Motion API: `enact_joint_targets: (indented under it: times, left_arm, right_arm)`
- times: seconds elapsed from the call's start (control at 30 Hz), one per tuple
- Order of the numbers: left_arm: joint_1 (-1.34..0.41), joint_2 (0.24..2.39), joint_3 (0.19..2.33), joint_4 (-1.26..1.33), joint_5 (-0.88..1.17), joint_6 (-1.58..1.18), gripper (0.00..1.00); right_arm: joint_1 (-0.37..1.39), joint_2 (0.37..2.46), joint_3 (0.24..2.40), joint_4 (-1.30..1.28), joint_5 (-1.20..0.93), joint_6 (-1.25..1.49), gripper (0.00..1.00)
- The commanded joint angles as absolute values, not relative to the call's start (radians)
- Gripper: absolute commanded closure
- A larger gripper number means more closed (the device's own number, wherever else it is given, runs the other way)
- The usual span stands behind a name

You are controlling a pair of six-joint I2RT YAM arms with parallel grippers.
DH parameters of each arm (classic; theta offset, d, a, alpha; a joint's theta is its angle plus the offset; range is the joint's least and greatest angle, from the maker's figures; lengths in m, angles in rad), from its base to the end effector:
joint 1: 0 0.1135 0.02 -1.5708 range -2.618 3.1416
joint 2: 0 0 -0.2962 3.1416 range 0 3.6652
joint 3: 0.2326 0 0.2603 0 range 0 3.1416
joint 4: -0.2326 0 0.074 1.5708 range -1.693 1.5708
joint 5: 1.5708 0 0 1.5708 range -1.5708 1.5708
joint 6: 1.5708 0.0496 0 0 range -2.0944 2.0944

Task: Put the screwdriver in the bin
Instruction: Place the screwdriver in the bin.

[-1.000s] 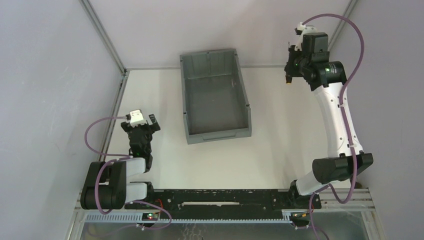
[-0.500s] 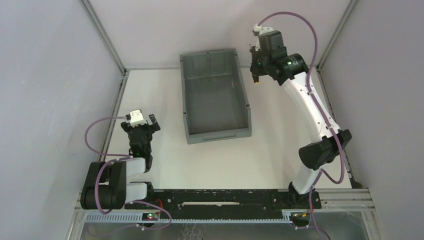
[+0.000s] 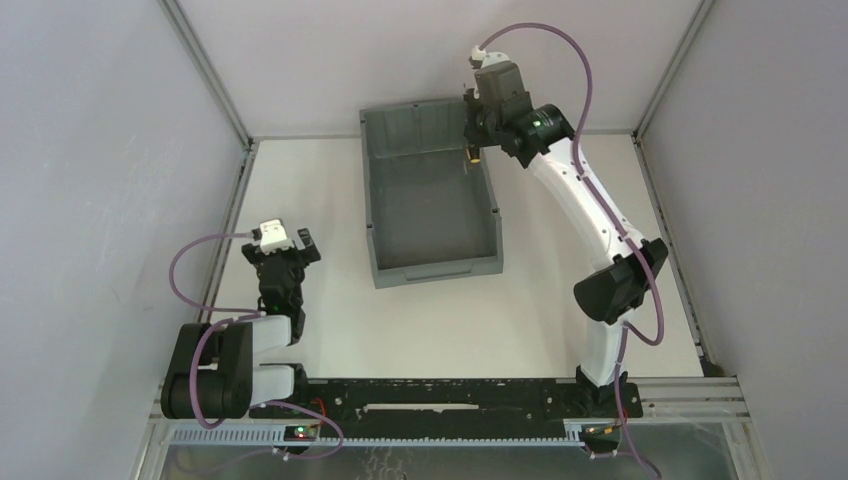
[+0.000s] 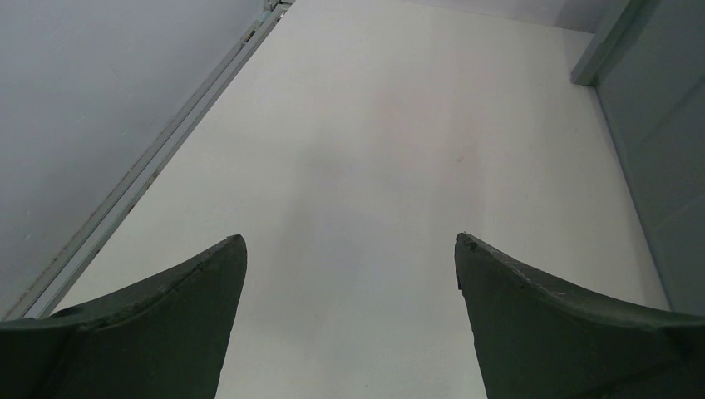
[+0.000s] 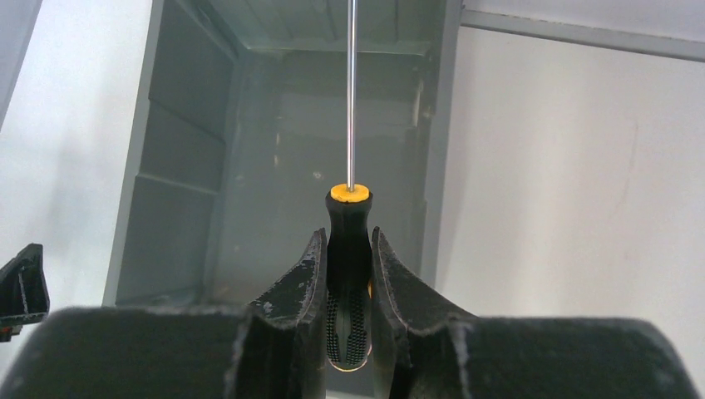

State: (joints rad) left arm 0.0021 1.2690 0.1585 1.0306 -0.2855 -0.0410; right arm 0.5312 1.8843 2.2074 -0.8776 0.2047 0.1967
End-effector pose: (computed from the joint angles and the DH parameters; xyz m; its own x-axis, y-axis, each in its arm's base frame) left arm 0.2194 0.0144 0.1863 -0.0682 -0.0395 -0.9969 -0.2858 0.9581 -0.0184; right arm 0.3816 0.2125 0.4680 -0.5130 -0.0795 -0.8547 -0.2516 0.9659 0.0612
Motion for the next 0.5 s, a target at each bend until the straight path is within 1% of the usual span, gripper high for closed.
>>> enact_joint_targets:
  times: [0.0,0.23,0.47]
  left_arm:
    - [-0.003,1.261,0.192,1.062,-0.298,-0.017,0.00]
    - [-0.003,1.261,0.192,1.062,-0.298,-0.017,0.00]
    - [-0.003,1.261,0.192,1.062,-0.298,-0.017,0.00]
  right_arm:
    - [0.547,1.916,2.216,-0.797,0.221,0.257,0.90]
    - [0.553,1.980,2.145,-0.737,0.238,0.298,0.90]
    - [0.562,1.997,1.947,-0.604,0.259,0.329,0.88]
